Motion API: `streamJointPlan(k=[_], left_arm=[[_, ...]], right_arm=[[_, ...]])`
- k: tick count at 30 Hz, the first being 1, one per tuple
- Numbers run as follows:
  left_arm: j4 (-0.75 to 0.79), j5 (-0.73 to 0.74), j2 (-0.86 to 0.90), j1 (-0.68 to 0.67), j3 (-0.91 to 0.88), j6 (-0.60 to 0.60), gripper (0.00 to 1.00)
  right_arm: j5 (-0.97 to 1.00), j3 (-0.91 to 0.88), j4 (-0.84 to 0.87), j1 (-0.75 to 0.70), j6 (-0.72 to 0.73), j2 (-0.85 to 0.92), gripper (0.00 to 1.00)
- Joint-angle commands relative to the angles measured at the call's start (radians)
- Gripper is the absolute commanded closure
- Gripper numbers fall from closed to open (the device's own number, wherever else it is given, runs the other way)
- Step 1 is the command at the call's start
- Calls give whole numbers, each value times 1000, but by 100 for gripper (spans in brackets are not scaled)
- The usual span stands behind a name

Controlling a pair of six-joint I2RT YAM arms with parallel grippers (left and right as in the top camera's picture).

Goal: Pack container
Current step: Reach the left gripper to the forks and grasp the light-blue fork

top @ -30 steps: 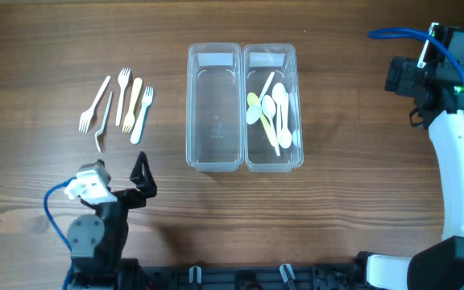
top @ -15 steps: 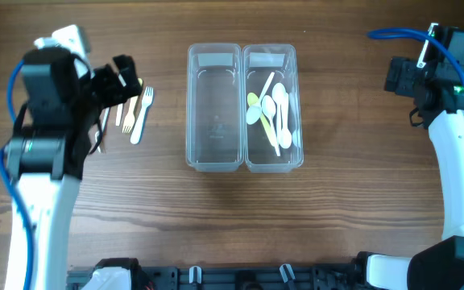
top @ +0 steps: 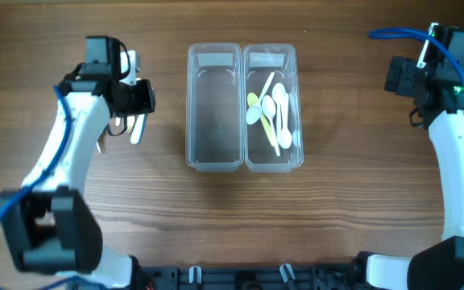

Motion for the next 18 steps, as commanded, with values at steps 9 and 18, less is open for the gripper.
streamJointPlan(k=[9,18], left_arm=[[93,-111,90,5,15,173,57],[126,-111,217,5,15,233,57]], right_arm=[[-5,11,0,2,19,1,0],[-5,11,0,2,20,1,0]])
